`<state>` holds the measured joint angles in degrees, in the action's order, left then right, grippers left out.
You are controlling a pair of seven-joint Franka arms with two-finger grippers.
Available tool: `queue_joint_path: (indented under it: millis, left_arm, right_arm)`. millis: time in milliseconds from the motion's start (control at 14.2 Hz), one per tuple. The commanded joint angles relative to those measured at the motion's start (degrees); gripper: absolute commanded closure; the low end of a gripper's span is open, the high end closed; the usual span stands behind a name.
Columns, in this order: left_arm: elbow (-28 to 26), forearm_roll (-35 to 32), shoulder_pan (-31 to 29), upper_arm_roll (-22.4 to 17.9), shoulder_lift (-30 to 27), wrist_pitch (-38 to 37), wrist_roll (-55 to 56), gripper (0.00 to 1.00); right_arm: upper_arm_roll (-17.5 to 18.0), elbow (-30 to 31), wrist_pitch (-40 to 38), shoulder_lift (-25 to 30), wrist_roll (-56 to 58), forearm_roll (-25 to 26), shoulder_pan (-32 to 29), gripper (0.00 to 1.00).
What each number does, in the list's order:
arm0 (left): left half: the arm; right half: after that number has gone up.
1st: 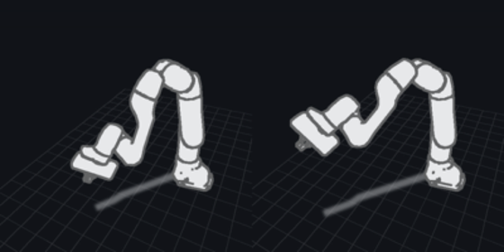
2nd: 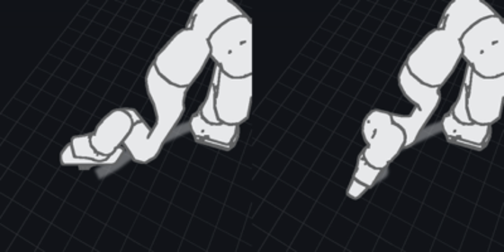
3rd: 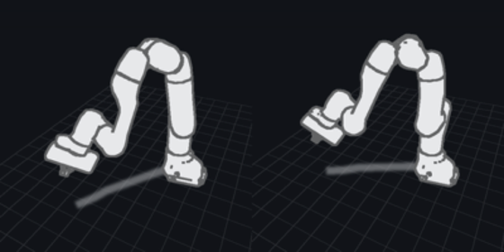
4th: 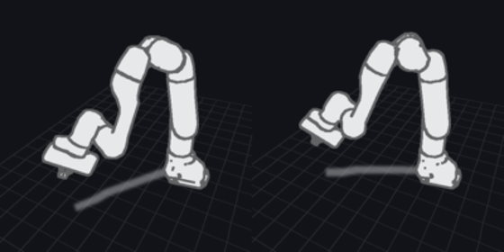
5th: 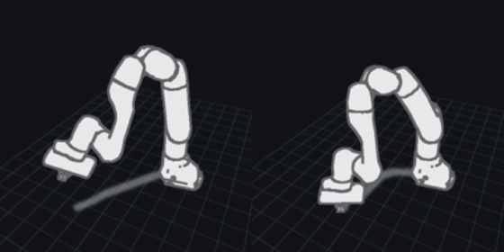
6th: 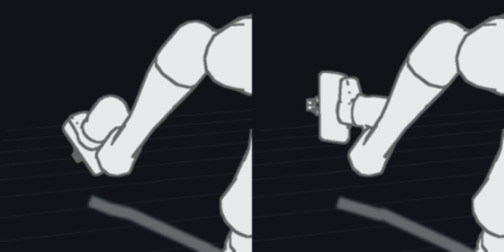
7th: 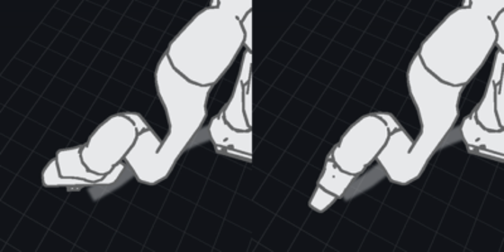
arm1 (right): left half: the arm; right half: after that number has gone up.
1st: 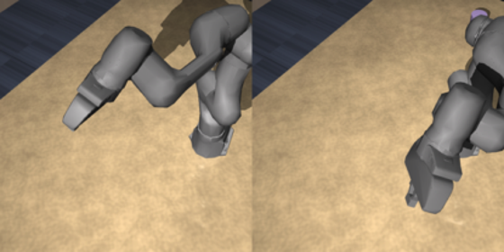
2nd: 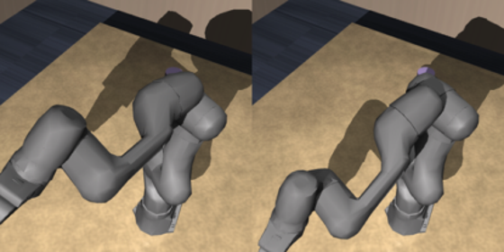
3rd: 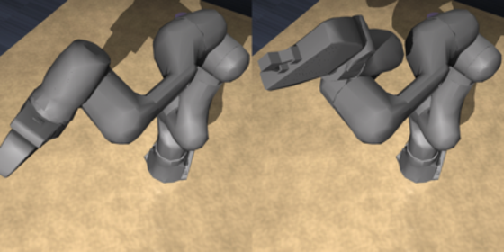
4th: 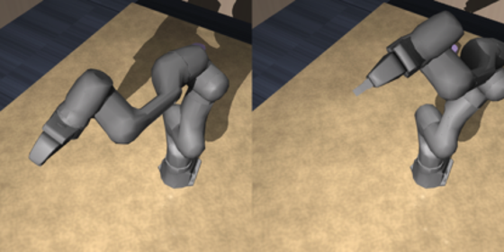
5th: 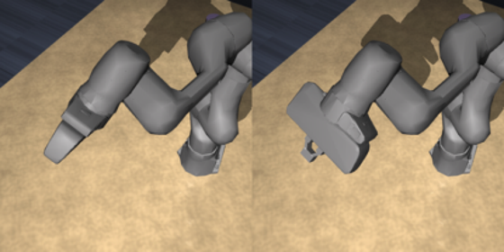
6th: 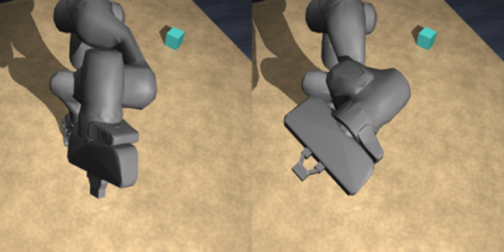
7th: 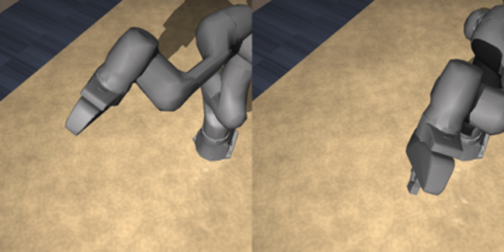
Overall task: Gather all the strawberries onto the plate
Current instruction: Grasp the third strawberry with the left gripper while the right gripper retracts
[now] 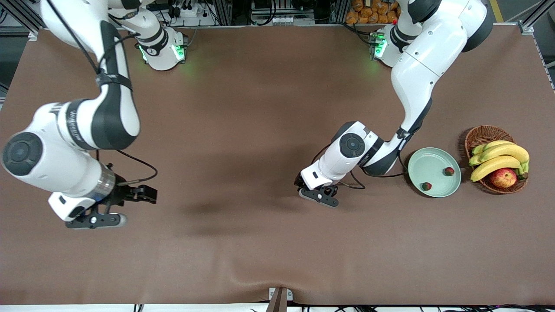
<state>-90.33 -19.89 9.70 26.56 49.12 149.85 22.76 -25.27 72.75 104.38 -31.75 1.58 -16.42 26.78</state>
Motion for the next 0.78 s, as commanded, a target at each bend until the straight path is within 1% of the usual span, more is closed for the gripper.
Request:
queue_joint_path:
  millis: [0,71,141,353,424,494,565,706]
  left_arm:
    - [1.4,-1.6,1.7,-1.9,1.4,1.8,0.6,0.21]
    - [1.4,-1.6,3.2,-3.3,1.4,2.0,0.6,0.22]
    - [1.4,-1.5,4.4,-4.8,1.4,2.3,0.9,0.27]
    - [2.0,-1.5,5.1,-5.3,1.5,2.3,1.0,0.37]
    - [2.1,-1.3,5.2,-5.3,1.6,2.3,1.1,0.37]
    - [2.1,-1.3,5.2,-5.3,1.7,2.3,1.1,0.37]
    - [2.1,-1.4,5.2,-5.3,1.7,2.3,1.0,0.40]
    - [2.1,-1.5,5.2,-5.4,1.9,2.3,0.8,0.41]
  right_arm:
    - [9.9,9.1,0.3,9.6,0.1,7.0,-7.5,0.00]
    - [12.7,10.6,-0.7,12.0,0.1,8.7,-10.4,0.00]
    - [14.9,11.1,-2.8,13.7,0.0,9.6,-13.0,0.00]
    - [20.2,12.1,-7.8,18.8,-0.5,11.9,-19.4,0.00]
    - [22.3,14.2,-8.0,21.5,-0.5,12.8,-21.5,0.00]
    - [23.5,16.4,-8.1,24.3,-1.0,13.4,-22.8,0.00]
    - [24.3,18.3,-9.3,26.6,-2.3,13.5,-23.8,0.00]
    - [25.4,18.5,-12.9,29.0,-4.6,13.9,-24.7,0.00]
